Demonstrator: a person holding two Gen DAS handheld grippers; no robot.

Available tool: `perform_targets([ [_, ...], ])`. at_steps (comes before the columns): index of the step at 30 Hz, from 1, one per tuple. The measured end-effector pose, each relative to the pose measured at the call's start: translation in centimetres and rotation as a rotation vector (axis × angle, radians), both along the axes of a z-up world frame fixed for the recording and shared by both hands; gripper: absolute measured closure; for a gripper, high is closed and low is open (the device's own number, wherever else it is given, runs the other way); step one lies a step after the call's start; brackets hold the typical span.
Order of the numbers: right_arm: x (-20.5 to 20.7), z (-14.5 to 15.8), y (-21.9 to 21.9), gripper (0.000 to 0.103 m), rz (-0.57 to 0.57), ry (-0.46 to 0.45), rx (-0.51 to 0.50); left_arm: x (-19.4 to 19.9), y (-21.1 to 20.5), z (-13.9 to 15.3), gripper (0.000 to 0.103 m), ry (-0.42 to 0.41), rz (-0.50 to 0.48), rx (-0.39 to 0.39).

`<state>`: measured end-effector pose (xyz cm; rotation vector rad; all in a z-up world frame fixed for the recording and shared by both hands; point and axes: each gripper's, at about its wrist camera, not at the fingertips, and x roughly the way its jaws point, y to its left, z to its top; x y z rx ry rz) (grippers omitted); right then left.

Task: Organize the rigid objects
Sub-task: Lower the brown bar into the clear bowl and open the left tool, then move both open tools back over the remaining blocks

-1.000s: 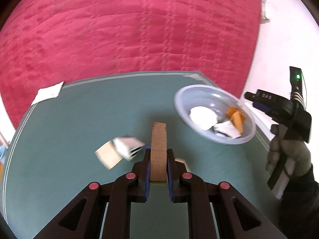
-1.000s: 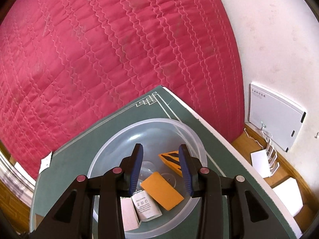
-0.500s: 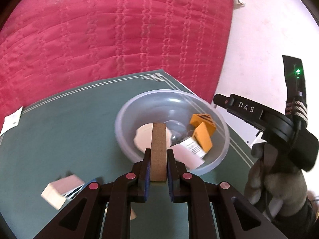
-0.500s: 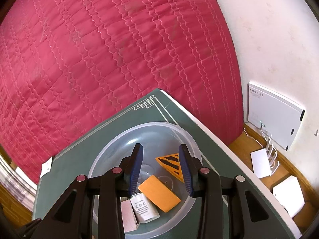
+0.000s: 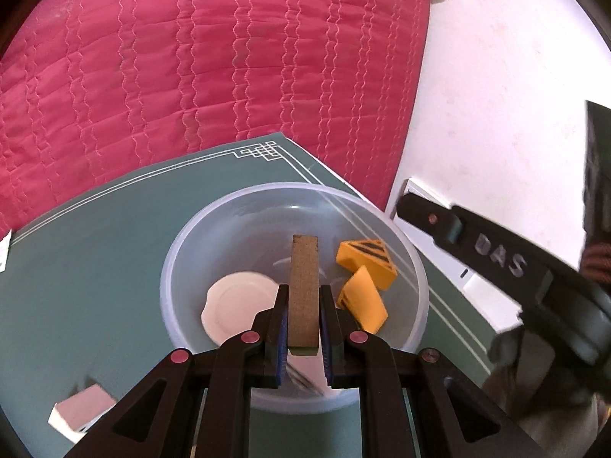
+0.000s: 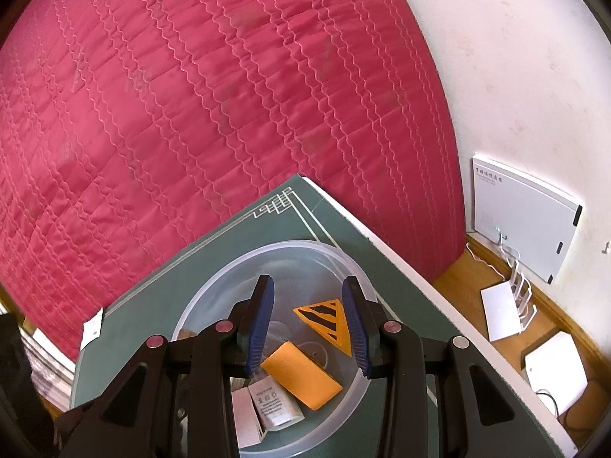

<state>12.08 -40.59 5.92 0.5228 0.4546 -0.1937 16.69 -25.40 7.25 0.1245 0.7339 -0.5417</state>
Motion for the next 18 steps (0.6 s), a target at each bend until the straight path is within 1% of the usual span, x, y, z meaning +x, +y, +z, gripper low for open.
perform_targets([
  [5,-0.2,0.4,-0.2,0.064,-0.004,-0.013,0.008,0.3,1.4,0.0,0.076,-0.010,0.049,-0.009],
  [6,-0.3,0.4,-0.2,0.064,-0.003,-0.015,0.008,0.2,1.8,-0.1,0.072,-0.013,0.058,-0.006],
  [7,-0.4,0.5,-0.2,0.064,-0.001,-0.016,0.008,0.2,2.3,-0.1,0.066,-0.017,0.069,-0.003],
  [8,-0.4,0.5,-0.1,0.064,0.001,-0.017,0.005,0.1,2.8,-0.1,0.063,-0.021,0.085,0.000],
  [9,-0.4,0.6,0.1,0.064,0.006,-0.017,0.000,0.1,3.2,-0.1,0.055,-0.024,0.095,0.000],
  [10,-0.3,0.6,0.3,0.064,0.011,-0.017,-0.003,0.0,3.7,0.0,0.049,-0.029,0.107,-0.002],
  [11,-0.3,0.6,0.5,0.064,0.018,-0.017,-0.008,-0.2,4.1,0.0,0.047,-0.036,0.119,-0.004],
  [13,-0.3,0.6,1.0,0.064,0.033,-0.016,-0.018,-0.5,4.9,0.0,0.040,-0.046,0.137,-0.001],
  [18,-0.2,0.7,2.0,0.063,0.067,-0.018,-0.039,-1.4,7.0,0.4,0.029,-0.081,0.180,0.015],
])
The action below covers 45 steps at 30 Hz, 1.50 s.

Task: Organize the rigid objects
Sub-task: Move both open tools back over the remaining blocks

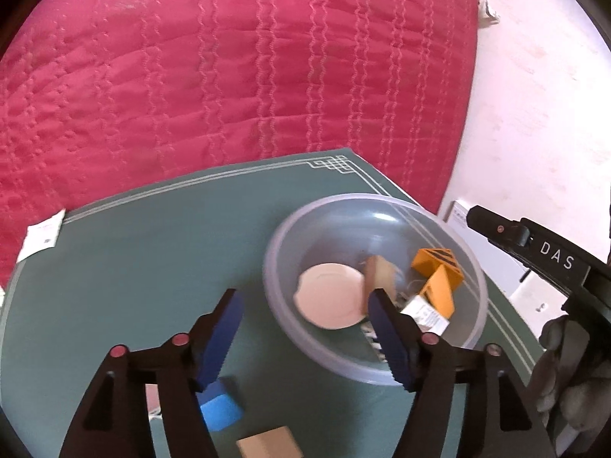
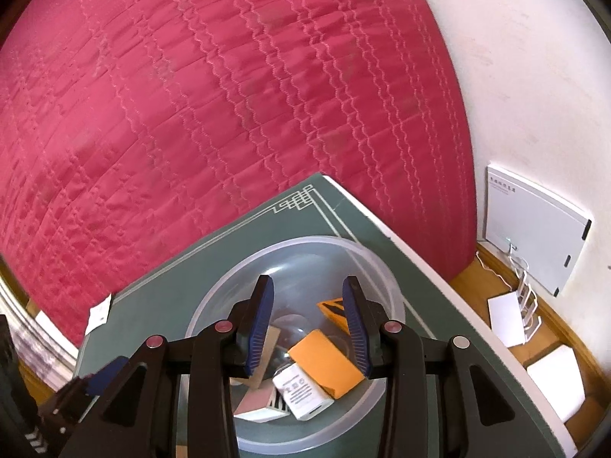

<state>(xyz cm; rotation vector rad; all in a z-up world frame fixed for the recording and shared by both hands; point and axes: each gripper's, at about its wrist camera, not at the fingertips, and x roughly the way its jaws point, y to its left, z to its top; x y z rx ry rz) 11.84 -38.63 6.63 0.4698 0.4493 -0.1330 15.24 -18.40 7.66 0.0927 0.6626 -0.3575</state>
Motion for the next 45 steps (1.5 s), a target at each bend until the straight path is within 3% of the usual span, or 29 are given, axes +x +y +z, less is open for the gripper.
perform_targets([
  [4,0.0,0.1,0.8,0.058,0.026,-0.008,-0.014,-0.5,1.7,0.4,0.019,-0.024,0.038,0.010],
  [13,0.1,0.2,3.4,0.057,0.125,-0.012,-0.052,-1.7,6.4,1.2,0.007,-0.044,0.140,-0.008],
  [26,-0.7,0.3,7.8,0.051,0.385,-0.031,-0.050,-3.8,11.0,0.9,0.001,-0.089,0.231,0.032],
  [37,-1.2,-0.3,11.2,0.049,0.497,-0.015,-0.087,-4.1,14.1,-2.1,0.001,-0.005,0.307,-0.001],
  [45,-0.9,-1.4,13.3,0.049,0.553,0.021,-0.123,-4.0,14.1,-4.5,0.001,0.049,0.294,0.052],
])
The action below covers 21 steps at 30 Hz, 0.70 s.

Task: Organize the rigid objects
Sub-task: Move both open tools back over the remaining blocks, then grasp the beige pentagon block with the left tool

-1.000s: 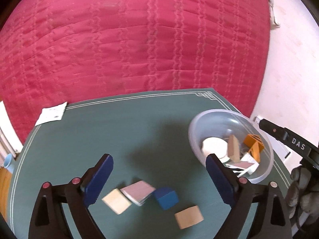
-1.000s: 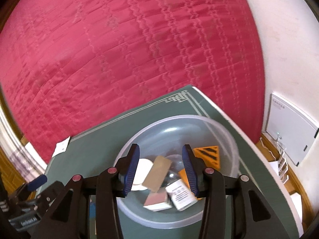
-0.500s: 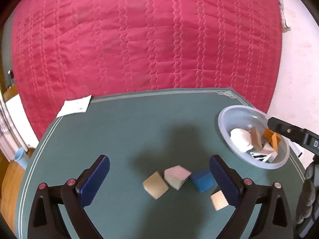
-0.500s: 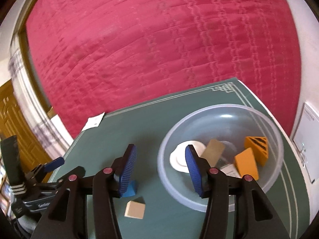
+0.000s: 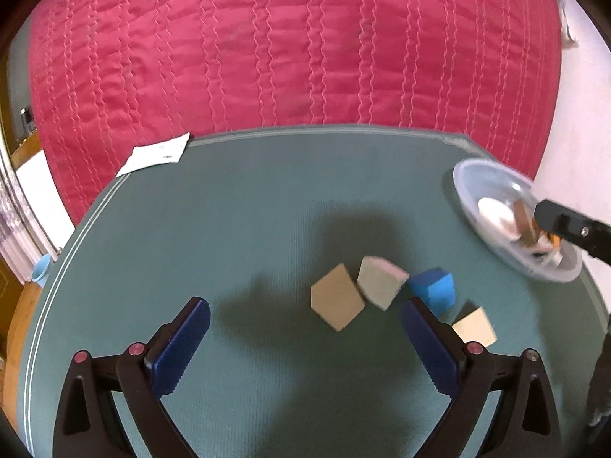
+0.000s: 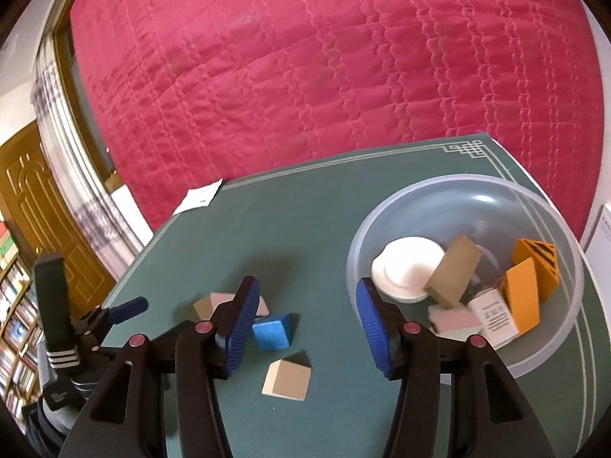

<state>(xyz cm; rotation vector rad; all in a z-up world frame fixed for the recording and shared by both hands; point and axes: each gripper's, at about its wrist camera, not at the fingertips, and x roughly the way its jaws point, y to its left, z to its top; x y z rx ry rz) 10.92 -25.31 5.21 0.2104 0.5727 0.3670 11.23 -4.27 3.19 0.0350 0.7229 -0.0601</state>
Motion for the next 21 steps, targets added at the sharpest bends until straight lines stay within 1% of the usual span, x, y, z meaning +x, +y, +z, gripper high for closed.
perform_targets([
  [5,-0.1,-0.6,1.0,0.049,0.028,0.009,-0.025,0.9,0.0,-1.3,0.001,0.051,0.019,0.021],
  [12,-0.2,-1.0,1.8,0.049,0.044,0.013,-0.038,2.3,-0.2,-1.9,0.001,0.086,0.056,0.033],
  [17,-0.2,-1.2,2.3,0.049,0.056,0.015,-0.048,3.8,-0.3,-2.0,0.001,0.119,0.087,0.001],
  [21,-0.3,-1.4,2.7,0.049,0.066,0.020,-0.057,4.4,-0.3,-2.2,0.001,0.132,0.112,-0.005],
])
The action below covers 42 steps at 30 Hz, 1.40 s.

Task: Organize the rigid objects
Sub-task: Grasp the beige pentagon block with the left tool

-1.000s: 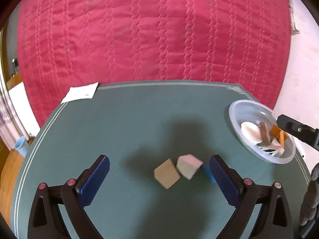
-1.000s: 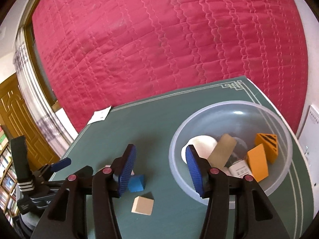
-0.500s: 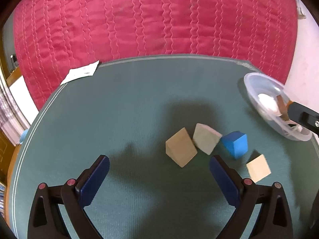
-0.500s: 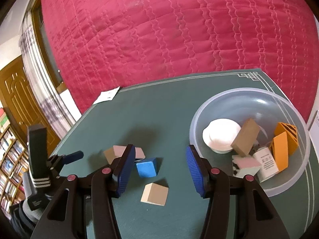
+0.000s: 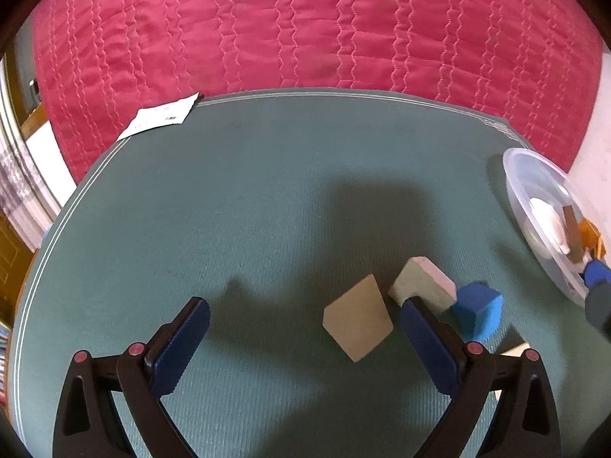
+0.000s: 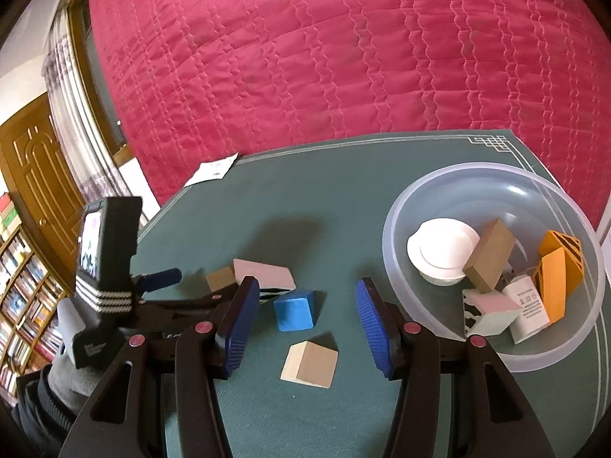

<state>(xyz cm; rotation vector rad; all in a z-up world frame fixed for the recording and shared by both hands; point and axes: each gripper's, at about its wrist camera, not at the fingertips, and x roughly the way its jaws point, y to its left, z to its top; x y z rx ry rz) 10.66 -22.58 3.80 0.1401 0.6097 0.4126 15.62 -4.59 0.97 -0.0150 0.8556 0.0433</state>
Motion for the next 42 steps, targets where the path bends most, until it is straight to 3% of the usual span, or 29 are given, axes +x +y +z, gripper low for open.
perform_targets([
  [8,-0.1,-0.1,0.1,0.049,0.003,0.003,-0.004,-0.7,1.2,-0.2,0.001,0.014,0.027,-0.002],
  [14,-0.1,-0.3,0.2,0.049,0.006,0.011,-0.008,-1.1,2.8,-0.6,0.004,0.023,0.036,-0.071],
  [20,0.0,-0.8,0.6,0.049,0.011,0.022,-0.020,-0.7,1.1,-0.5,0.028,0.006,-0.027,-0.017],
  [27,0.0,-1.4,1.3,0.049,0.040,0.036,-0.043,-0.7,0.3,-0.3,0.070,-0.029,-0.096,-0.026],
  [33,-0.1,-1.9,2.4,0.049,0.083,0.052,-0.093,-1.3,1.6,0.0,0.070,-0.057,-0.069,-0.076],
  [42,-0.1,-3.1,3.6,0.049,0.091,0.064,-0.159,-2.6,2.1,1.0,0.070,-0.104,-0.033,-0.074],
])
